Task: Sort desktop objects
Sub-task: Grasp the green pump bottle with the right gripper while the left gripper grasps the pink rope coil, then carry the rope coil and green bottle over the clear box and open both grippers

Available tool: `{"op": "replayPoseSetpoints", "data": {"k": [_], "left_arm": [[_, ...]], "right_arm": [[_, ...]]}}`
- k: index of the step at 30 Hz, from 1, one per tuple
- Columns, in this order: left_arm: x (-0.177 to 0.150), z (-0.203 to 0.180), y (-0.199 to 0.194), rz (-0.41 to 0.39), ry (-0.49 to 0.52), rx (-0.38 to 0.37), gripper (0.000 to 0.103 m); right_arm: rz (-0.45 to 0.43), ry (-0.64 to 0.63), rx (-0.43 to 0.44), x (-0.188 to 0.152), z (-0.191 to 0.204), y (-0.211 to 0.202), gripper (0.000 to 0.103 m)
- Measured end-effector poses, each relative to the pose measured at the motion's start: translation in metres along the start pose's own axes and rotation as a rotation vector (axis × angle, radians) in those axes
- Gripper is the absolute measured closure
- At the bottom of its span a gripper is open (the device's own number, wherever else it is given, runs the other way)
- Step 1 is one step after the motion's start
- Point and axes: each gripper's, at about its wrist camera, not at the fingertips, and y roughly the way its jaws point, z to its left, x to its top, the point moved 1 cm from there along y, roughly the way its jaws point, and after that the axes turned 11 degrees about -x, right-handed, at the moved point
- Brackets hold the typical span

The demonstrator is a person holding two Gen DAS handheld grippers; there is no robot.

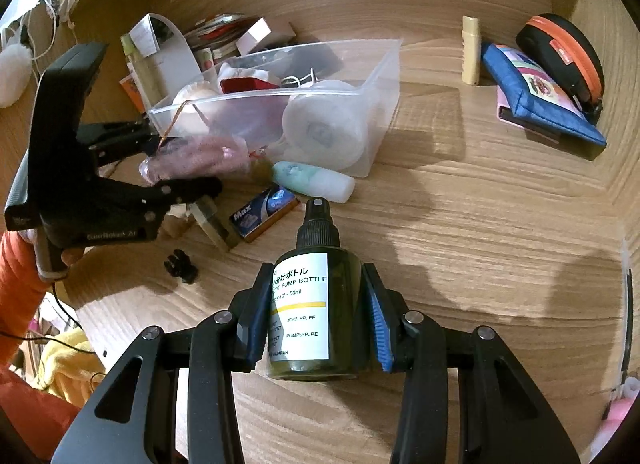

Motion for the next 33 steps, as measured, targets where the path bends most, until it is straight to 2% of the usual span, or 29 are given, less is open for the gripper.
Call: {"op": "replayPoseSetpoints", "data": {"k": [7, 13, 19, 26, 33], "left_arm": [[-0.002, 0.018, -0.022, -0.082, -0.13, -0.01, 0.072], [-0.001, 0.017, -0.032, -0.116, -0.157, -0.054, 0.081], [0.003, 0.019, -0.042, -0.161, -0.187, -0.087, 0.083], [-0.001, 0.03, -0.057, -0.199, -0.242, -0.129, 0.083], [0.009, 0.045, -0.072, -0.235, -0.269, -0.122, 0.083]], "right_arm": [[-0.028, 0.008, 0.002, 0.013, -0.003, -0.006, 0.064], [-0.083, 0.019, -0.001, 0.033, -0.002, -0.019, 0.064], [-0.139, 0.03, -0.005, 0.054, -0.001, -0.028, 0.065], [-0.151, 0.035, 0.011, 0.07, 0.002, -0.026, 0.064], [-0.162, 0.022, 0.019, 0.084, 0.004, -0.02, 0.064]]}}
